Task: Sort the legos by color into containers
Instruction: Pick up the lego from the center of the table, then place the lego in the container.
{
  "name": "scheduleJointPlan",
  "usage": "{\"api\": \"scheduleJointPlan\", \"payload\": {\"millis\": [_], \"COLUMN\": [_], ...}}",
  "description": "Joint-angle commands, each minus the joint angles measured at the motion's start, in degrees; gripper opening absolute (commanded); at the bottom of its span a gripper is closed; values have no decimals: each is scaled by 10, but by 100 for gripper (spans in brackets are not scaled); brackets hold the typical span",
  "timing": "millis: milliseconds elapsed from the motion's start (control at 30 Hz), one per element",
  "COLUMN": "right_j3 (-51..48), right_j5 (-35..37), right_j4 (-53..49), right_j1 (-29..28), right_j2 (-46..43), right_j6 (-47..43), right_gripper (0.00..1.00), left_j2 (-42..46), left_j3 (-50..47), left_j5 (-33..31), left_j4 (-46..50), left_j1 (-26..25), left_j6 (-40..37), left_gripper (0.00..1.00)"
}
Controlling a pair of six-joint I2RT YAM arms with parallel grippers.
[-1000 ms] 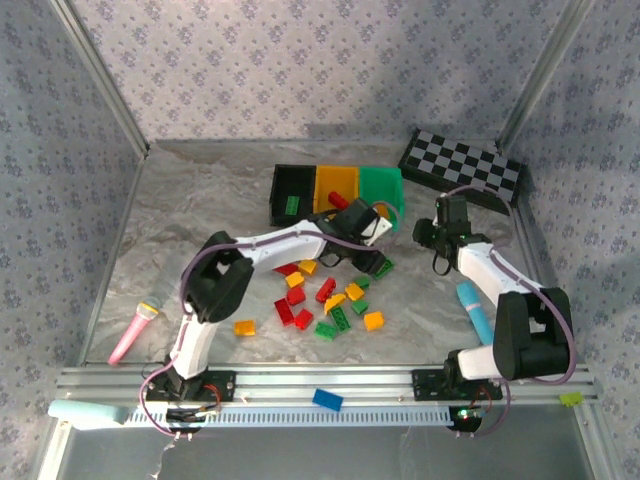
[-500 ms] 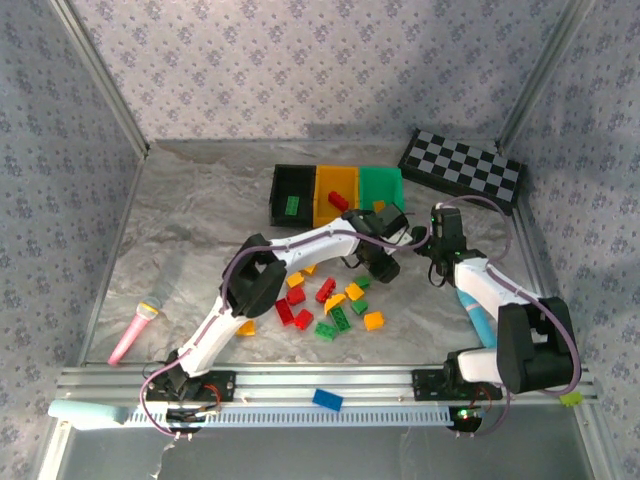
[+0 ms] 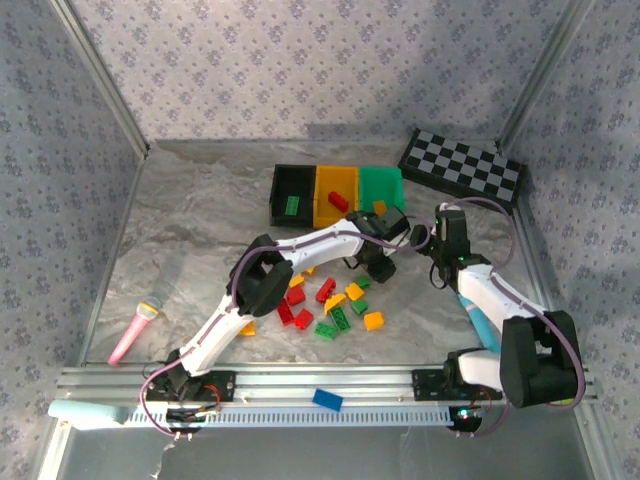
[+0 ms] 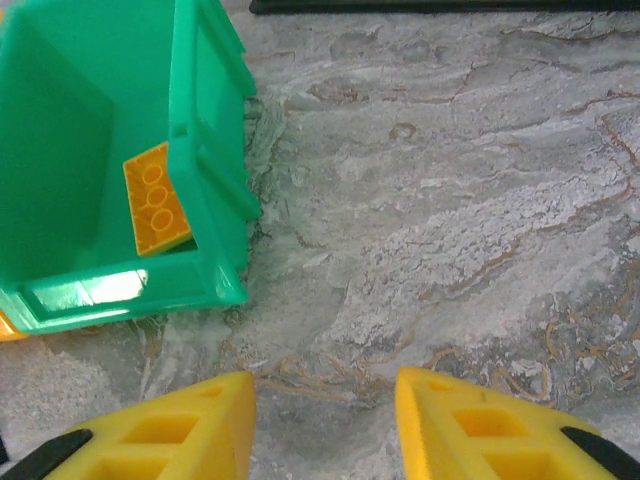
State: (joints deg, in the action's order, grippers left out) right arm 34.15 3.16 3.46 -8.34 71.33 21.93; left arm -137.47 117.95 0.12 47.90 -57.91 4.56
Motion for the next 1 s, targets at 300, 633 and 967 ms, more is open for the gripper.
{"api": "scheduleJointPlan", "payload": {"millis": [300, 633, 967], "right_j3": [-15, -15, -16], "right_j5": [-11, -14, -18], "right_j4": [17, 19, 23], "right_j1": [16, 17, 16], "right_j2": [-10, -11, -5], "right_j6": [20, 23, 25], "right_gripper": [43, 43, 43], "left_j2": [-4, 58, 212], "left_j3": [18, -33, -142], "left_j5": [-16, -19, -85], "left_j4": [2, -26, -65], "left_j1": [-4, 19, 92], "left_j6": [9, 15, 48], "left_gripper": [44, 35, 34]}}
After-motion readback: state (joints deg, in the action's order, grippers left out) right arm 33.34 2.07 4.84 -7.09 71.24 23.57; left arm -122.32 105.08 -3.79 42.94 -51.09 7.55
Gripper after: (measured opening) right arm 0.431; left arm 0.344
